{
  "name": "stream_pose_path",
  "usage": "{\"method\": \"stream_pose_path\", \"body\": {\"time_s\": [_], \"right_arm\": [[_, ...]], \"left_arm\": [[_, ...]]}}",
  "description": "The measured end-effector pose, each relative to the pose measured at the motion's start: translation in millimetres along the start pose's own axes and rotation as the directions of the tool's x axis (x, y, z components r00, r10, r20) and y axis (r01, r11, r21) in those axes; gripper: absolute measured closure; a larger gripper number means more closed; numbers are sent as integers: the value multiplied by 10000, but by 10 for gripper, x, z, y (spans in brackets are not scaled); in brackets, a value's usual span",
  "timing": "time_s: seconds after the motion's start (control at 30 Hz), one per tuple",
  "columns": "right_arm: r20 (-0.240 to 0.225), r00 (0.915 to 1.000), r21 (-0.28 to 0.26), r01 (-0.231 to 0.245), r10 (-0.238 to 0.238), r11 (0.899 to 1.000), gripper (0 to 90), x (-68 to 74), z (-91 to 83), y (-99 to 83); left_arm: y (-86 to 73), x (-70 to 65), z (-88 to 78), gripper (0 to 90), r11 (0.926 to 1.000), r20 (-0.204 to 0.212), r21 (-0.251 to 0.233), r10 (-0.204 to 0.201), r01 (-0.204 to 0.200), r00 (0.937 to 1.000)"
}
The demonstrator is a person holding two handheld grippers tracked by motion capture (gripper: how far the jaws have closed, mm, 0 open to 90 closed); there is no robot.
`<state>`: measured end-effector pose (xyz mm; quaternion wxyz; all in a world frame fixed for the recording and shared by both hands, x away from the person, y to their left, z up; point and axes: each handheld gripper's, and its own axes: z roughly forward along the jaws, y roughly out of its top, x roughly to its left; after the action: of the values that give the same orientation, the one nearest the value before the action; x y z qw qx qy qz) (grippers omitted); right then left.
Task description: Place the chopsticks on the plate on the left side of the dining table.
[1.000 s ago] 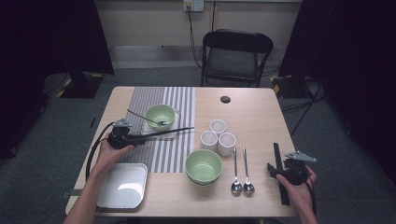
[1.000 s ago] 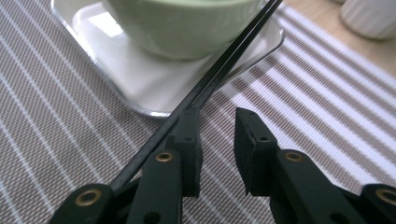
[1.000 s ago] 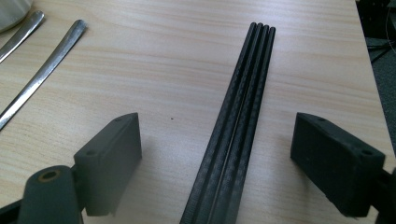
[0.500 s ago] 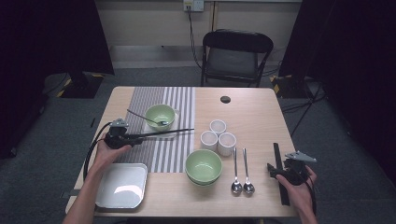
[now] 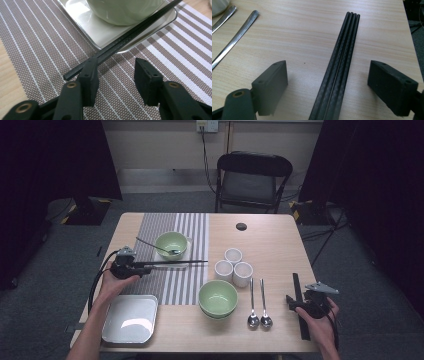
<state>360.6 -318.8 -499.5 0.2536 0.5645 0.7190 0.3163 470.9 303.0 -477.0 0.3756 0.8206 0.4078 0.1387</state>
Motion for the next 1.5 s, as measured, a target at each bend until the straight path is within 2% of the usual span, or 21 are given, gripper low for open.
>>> {"method": "stream_pose_path", "body": {"time_s": [0.57, 0.93, 1.13, 1.2, 1.27, 1.5], "right_arm": [[-1, 10000, 0, 1, -1, 10000, 155, 0, 0, 0], [-14, 10000, -4, 24, -24, 10000, 155, 3, -1, -1], [-17, 10000, -3, 26, -26, 10000, 155, 3, -1, -2], [-22, 10000, -3, 28, -28, 10000, 155, 3, -1, -2], [-27, 10000, -3, 30, -30, 10000, 155, 4, -2, -2], [-23, 10000, 2, 21, -21, 10000, 155, 5, -2, -2]], "left_arm": [[1, 0, 18, 497, 10000, -255, 72, 30, -28, 9997], [5, -6, 42, 442, 9999, -241, 143, -58, 61, 9997], [14, -20, 25, 433, 9999, -53, 137, -38, 39, 10000], [21, -28, -2, 432, 10000, 60, 20, -94, 93, 9999], [29, -23, -40, 433, 10000, 25, -67, -16, 16, 10000], [24, 30, -150, 423, 9987, -14, -471, -179, 178, 9998]]}}
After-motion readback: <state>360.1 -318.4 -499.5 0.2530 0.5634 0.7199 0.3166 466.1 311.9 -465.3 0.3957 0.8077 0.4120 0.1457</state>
